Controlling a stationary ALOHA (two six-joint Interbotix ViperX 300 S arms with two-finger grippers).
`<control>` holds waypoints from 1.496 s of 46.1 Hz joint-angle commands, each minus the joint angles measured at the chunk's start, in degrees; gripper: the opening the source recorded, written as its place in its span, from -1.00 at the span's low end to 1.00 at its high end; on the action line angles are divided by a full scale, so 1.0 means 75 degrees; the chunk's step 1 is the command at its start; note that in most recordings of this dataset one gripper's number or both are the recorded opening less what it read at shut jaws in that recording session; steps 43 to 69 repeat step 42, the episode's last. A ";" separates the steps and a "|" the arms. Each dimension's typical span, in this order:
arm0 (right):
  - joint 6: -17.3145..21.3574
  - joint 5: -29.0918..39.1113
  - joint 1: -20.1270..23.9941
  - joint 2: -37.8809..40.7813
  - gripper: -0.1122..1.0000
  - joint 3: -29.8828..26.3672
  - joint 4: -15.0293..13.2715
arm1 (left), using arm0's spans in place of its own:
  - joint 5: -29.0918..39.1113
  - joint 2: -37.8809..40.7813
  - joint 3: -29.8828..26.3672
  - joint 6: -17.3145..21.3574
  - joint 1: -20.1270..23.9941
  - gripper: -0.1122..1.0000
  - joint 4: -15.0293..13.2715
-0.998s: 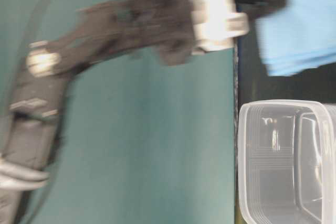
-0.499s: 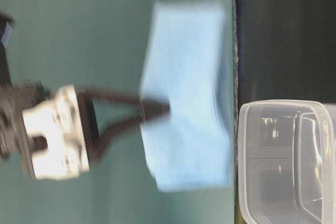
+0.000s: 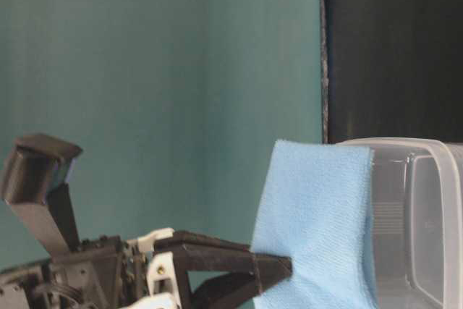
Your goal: Place the blue towel into the container with the left arm.
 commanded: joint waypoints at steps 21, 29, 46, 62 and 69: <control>0.0129 -0.0082 -0.0023 0.0117 0.54 -0.0094 0.0035 | -0.0445 0.0012 0.0023 -0.0023 0.0070 -0.69 0.0023; 0.0129 -0.0094 -0.0012 0.0117 0.54 -0.0094 0.0035 | -0.0527 0.0023 0.0047 -0.0035 0.0082 -0.19 0.0012; 0.0129 -0.0082 -0.0012 0.0117 0.54 -0.0094 0.0035 | -0.0469 -0.0293 -0.0082 -0.0094 0.0035 0.84 0.0012; 0.0129 -0.0082 -0.0012 0.0117 0.54 -0.0094 0.0035 | -0.0469 -0.0293 -0.0082 -0.0094 0.0035 0.84 0.0012; 0.0129 -0.0082 -0.0012 0.0117 0.54 -0.0094 0.0035 | -0.0469 -0.0293 -0.0082 -0.0094 0.0035 0.84 0.0012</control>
